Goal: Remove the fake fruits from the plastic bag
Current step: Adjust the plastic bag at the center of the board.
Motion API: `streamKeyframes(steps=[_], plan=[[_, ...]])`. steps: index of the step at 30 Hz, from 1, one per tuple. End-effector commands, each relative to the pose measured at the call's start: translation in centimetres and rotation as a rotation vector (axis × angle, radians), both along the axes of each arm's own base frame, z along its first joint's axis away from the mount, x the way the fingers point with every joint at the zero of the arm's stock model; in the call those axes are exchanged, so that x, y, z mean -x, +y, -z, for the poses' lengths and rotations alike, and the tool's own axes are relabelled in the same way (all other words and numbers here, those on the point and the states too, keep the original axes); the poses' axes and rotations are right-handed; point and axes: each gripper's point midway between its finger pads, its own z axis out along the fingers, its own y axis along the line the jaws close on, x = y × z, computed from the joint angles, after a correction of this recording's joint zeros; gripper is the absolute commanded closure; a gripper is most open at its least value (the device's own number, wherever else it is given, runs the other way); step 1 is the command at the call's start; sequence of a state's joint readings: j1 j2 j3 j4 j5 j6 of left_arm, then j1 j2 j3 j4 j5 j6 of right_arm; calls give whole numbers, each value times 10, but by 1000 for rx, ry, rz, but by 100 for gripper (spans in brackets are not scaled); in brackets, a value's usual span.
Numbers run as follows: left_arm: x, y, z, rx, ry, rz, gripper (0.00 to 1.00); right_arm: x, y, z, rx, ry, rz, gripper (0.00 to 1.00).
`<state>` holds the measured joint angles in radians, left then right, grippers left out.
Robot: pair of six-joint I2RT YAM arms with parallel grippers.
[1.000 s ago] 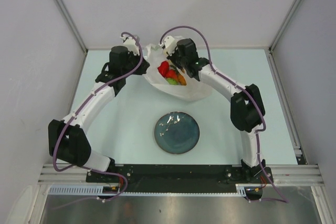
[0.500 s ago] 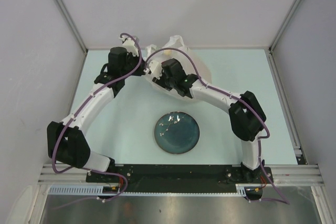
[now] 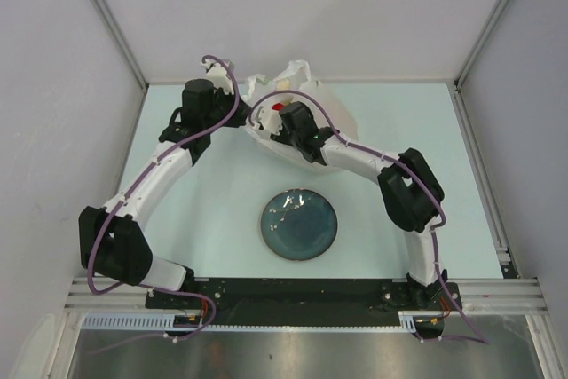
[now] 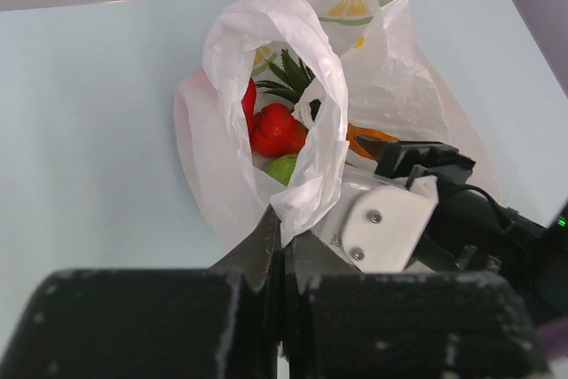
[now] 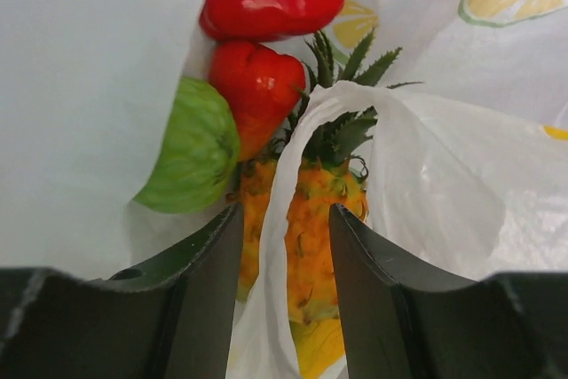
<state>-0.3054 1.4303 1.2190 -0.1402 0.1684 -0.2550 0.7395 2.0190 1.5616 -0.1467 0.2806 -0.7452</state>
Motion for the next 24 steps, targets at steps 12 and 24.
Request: streamKeyframes(steps=[12, 24], plan=[[3, 4, -26, 12, -76, -2, 100, -47, -5, -28, 80, -193, -12, 96], [-82, 7, -106, -1, -246, -33, 100, -144, -24, -241, -441, -455, 98, 100]])
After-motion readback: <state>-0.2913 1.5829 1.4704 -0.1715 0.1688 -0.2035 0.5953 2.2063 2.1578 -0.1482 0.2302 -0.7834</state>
